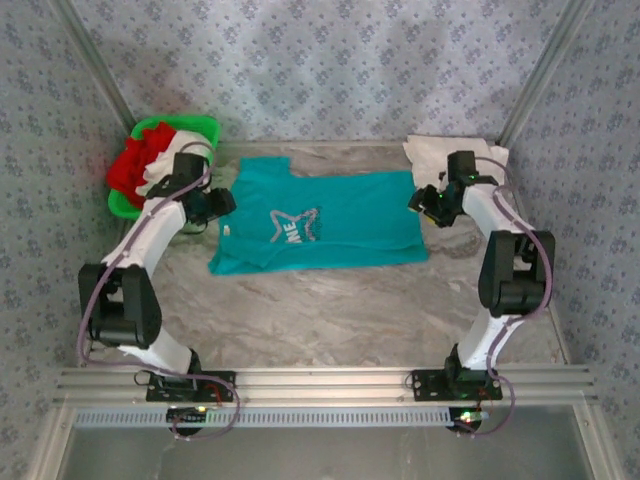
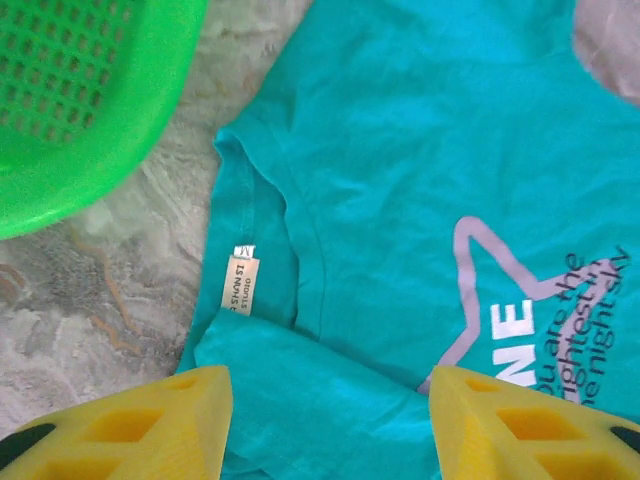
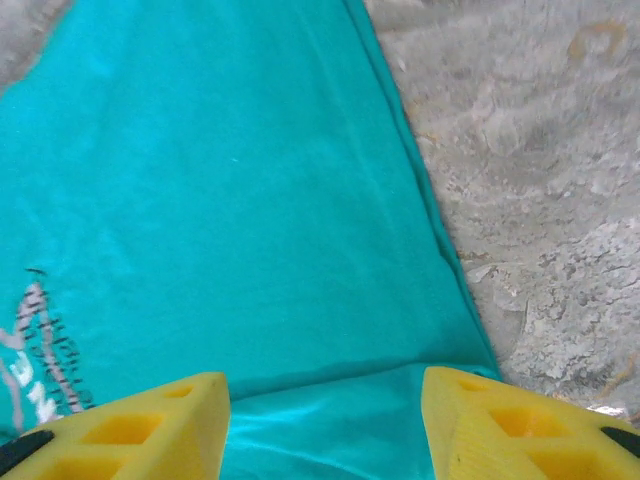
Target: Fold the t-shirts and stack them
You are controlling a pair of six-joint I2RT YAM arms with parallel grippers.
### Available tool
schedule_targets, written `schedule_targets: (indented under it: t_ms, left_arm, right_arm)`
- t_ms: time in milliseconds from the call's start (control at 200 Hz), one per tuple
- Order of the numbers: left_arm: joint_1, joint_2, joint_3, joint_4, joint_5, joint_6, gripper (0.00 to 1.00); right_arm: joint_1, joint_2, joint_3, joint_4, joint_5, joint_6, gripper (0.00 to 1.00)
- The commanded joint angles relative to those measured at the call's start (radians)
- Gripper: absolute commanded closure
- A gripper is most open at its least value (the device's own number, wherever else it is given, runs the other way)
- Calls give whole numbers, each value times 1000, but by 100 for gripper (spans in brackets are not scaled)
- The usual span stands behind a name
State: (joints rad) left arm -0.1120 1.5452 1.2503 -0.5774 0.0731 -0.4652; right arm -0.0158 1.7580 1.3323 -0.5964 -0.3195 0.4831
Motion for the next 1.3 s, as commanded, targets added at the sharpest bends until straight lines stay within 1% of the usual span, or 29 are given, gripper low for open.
schedule_targets:
  t_ms: [0,60,130,200,235,305,430,670,844,1059,1189,1294]
  left_arm:
    - [-28,-123,-58,3,-18,-21,46]
    - [-52,-163,-115,-10,-19,-24,48]
    - [-62,-196,-192,-12,12,-47,52]
    - [-72,-220,-265,9,21,-67,54]
    - [-74,-223,-293,21,26,-74,55]
    - [-76,-207,-321,35,37,-79,57]
    - [-81,-141,-325,64,61,-72,57]
    - [-88,-86,-319,106,50,-73,58]
    - [-89,-85,-322,113,39,-72,58]
    - [-89,-103,-312,100,24,-69,58]
    - [-89,-107,-301,85,11,-58,58]
    - [-89,-119,-292,60,14,-56,57]
  right_arm:
    - [-7,-133,-46,-10,-29,-16,48]
    - [-8,-197,-149,65,-61,-2,52]
    - [-10,-249,-278,140,-80,35,69]
    - [-9,-267,-359,183,-85,61,79]
    - [-10,-262,-383,188,-81,68,81]
    - [-12,-237,-419,212,-81,73,82]
    - [-14,-146,-409,201,-74,70,86]
    - [-5,-56,-378,259,-68,82,86]
    - [-3,10,-322,290,-52,90,86]
    - [-2,67,-246,352,-66,138,85]
    - [-1,85,-190,355,-46,174,85]
    - [-6,101,-153,338,-61,181,85]
